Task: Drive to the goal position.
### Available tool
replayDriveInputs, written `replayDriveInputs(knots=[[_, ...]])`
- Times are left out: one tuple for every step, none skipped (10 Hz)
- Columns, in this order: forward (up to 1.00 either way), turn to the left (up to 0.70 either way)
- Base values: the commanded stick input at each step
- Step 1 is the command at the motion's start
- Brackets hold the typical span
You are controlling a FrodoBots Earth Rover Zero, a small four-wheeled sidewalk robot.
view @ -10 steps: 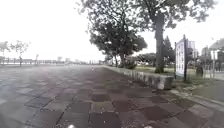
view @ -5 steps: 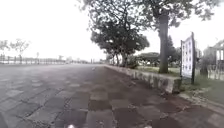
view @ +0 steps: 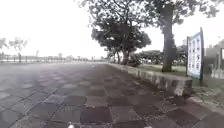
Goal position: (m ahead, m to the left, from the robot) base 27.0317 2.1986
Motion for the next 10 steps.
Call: replayDriveInputs(knots=[[0.70,0.00],[0.70,0.00],[0.70,0.00],[0.70,0.00],[0.70,0.00],[0.70,0.00],[0.70,0.00],[0.70,0.00],[0.70,0.00],[0.70,0.00]])
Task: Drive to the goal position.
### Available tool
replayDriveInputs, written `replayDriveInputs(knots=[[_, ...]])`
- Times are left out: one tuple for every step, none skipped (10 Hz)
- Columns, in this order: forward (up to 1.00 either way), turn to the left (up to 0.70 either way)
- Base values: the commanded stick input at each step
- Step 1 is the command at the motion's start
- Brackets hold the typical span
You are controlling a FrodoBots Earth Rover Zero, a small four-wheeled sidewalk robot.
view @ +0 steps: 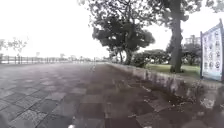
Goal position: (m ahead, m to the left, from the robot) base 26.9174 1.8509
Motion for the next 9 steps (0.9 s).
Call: replayDriveInputs(knots=[[0.70,0.00],[0.70,0.00],[0.70,0.00],[0.70,0.00],[0.70,0.00],[0.70,-0.08],[0.70,-0.23],[0.70,-0.31],[0.70,-0.35]])
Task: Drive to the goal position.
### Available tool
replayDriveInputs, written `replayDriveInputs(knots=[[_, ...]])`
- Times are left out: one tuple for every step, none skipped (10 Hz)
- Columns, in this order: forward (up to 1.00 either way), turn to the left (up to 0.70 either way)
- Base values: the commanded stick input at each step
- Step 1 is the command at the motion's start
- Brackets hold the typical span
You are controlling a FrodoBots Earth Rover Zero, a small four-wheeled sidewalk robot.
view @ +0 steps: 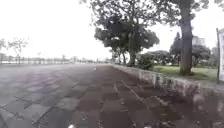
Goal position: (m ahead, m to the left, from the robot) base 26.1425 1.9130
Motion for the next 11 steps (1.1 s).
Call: replayDriveInputs(knots=[[0.70,-0.01],[0.70,0.00],[0.70,0.00],[0.70,0.00],[0.70,0.00],[0.70,0.00],[0.70,0.00],[0.70,0.00],[0.70,0.00],[0.70,0.00],[0.70,0.00]])
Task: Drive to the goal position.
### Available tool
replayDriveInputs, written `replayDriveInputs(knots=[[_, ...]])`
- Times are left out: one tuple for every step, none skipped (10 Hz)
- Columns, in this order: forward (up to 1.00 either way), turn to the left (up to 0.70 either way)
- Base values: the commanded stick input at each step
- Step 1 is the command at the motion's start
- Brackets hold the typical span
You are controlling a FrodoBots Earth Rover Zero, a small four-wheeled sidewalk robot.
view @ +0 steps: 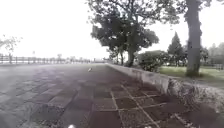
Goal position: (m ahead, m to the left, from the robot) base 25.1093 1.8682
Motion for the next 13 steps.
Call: replayDriveInputs(knots=[[0.70,0.00],[0.70,0.00],[0.70,0.00],[0.70,0.00],[0.70,0.00],[0.70,0.00],[0.70,0.00],[0.70,0.00],[0.70,0.00],[0.70,0.00],[0.70,0.00],[0.70,0.00],[0.70,0.00]])
